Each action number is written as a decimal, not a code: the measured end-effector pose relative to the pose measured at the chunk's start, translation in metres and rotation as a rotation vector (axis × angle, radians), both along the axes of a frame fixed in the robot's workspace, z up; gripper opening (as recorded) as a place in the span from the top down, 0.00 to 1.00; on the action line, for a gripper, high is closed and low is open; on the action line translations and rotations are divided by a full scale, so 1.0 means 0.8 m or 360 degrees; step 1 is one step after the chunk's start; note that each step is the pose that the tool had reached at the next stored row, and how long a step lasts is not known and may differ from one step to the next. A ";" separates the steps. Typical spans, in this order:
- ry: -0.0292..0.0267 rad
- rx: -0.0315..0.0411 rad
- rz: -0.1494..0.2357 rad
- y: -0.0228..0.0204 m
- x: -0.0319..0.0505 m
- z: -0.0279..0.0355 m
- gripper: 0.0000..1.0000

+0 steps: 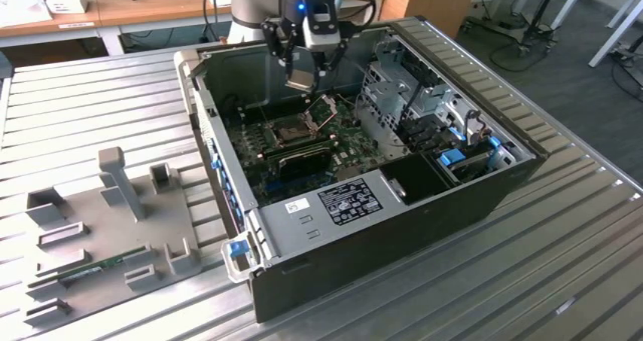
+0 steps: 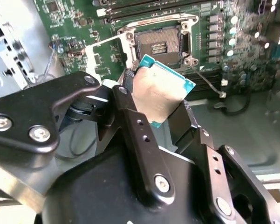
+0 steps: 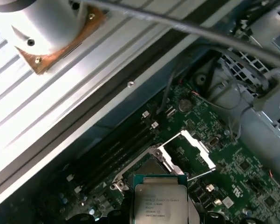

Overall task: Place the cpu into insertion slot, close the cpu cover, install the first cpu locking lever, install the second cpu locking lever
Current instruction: 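Place the cpu into insertion slot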

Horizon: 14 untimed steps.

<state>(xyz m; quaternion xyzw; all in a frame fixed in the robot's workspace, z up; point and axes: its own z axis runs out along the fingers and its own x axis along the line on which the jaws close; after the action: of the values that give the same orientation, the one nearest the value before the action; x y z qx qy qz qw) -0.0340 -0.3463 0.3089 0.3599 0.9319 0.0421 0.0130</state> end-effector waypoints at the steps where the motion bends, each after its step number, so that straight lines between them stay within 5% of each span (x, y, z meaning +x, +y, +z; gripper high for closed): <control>1: 0.00000 0.0000 -0.0029 0.0000 0.000 -0.0002 0.46; 14: 0.00000 0.0000 -0.0403 0.0000 0.000 -0.0032 0.46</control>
<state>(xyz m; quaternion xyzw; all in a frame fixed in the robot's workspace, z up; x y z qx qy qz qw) -0.0339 -0.3463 0.3063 0.4748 0.8790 0.0401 0.0182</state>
